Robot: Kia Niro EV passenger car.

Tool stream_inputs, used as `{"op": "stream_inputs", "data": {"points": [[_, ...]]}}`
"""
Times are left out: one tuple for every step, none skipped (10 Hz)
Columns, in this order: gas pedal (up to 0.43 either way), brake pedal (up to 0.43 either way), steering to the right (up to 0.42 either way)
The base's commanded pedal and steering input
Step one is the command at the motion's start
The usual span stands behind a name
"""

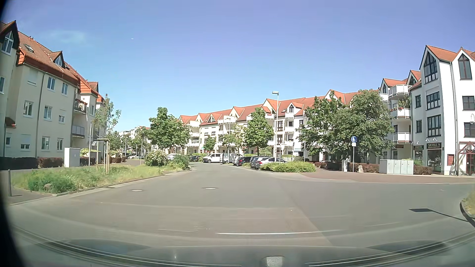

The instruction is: Follow the waypoints while adhering to traffic rules and regulations

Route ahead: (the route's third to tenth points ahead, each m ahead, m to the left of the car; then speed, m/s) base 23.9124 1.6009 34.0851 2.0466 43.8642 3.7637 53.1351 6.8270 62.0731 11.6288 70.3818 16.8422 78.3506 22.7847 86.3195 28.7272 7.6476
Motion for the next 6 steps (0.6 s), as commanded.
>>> {"op": "stream_inputs", "data": {"points": [[0.028, 0.03, 0.004], [0.028, 0.03, 0.003], [0.028, 0.03, 0.003], [0.028, 0.03, 0.003], [0.028, 0.03, 0.003], [0.028, 0.03, 0.001]]}}
